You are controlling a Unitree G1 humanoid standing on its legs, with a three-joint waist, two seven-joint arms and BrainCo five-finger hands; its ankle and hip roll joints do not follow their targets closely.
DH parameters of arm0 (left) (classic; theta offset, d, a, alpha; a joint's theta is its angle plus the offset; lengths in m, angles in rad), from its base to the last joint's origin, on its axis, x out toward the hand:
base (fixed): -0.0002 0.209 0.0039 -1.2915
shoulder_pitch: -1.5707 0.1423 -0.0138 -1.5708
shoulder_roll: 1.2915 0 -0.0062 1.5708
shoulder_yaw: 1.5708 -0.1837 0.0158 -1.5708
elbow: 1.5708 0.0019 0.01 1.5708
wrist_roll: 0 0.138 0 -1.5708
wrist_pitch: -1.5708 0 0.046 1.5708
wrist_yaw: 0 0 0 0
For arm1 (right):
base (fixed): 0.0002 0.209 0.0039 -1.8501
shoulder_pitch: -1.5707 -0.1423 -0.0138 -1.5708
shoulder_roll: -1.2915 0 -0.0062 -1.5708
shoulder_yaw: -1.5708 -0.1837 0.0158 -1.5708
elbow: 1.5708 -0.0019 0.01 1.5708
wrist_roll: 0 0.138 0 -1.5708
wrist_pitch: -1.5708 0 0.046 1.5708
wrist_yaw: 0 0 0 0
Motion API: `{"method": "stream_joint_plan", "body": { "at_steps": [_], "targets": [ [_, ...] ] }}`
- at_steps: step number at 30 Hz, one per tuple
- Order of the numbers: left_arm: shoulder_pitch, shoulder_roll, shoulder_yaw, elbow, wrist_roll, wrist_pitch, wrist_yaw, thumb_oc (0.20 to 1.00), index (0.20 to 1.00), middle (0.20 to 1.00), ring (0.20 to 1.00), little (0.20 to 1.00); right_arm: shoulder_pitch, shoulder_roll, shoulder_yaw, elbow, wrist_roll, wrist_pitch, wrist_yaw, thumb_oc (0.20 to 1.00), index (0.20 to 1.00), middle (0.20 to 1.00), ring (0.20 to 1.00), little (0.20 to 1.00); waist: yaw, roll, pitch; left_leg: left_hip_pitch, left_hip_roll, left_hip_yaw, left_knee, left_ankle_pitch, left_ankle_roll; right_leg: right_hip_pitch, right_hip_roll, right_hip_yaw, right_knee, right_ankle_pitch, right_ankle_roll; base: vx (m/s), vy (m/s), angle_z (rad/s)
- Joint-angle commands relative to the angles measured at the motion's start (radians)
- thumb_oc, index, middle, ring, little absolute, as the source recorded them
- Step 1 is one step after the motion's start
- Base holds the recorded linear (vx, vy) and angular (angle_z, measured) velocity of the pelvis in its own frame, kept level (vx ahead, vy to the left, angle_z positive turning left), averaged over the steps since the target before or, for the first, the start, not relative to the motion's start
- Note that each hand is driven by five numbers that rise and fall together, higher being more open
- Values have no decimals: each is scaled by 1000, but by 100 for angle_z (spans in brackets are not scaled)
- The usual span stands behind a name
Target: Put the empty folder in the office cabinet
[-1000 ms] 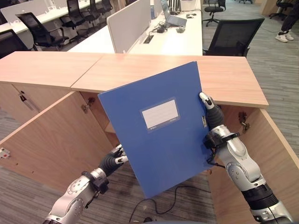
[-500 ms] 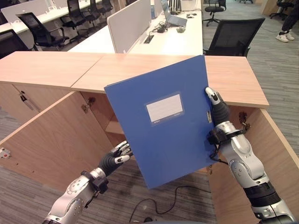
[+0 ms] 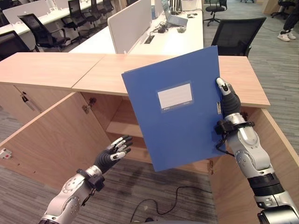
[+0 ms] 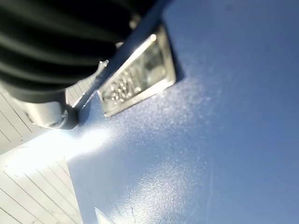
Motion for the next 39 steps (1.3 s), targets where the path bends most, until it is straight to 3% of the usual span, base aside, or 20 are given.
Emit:
{"method": "stream_joint_plan", "body": {
  "at_steps": [1, 8, 25, 39],
  "targets": [
    [4, 61, 45, -101, -70, -44, -8, 1000, 1000, 1000, 1000, 1000, -108, -4, -8, -25, -23, -87, -17, 200, 200, 200, 200, 200, 0, -79, -39, 5, -46, 31, 2, -65, 36, 15, -93, 115, 12, -32, 44, 0, 0, 0],
    [-18, 24, 24, -177, -80, -63, 41, 1000, 1000, 1000, 1000, 1000, -107, 27, 20, -25, -42, -74, -23, 200, 200, 200, 200, 200, 3, -85, -35, 6, -46, 28, 2, -65, 37, 19, -93, 113, 13, -34, 41, 0, 0, 0],
    [-183, -80, -53, -61, 29, -102, 123, 1000, 1000, 1000, 1000, 1000, -119, 123, 104, -44, 3, -52, -1, 200, 200, 200, 200, 200, -17, -88, -38, 8, -42, 42, 2, -67, 35, 14, -93, 123, 13, -29, 39, 0, 0, 0],
    [-210, -81, -105, -62, 34, -86, 119, 1000, 1000, 1000, 1000, 1000, -127, 140, 135, -37, 11, -40, 5, 200, 200, 200, 200, 200, -25, -87, -36, 9, -41, 46, 2, -69, 36, 13, -92, 128, 15, -31, 40, 0, 0, 0]
  ]
}}
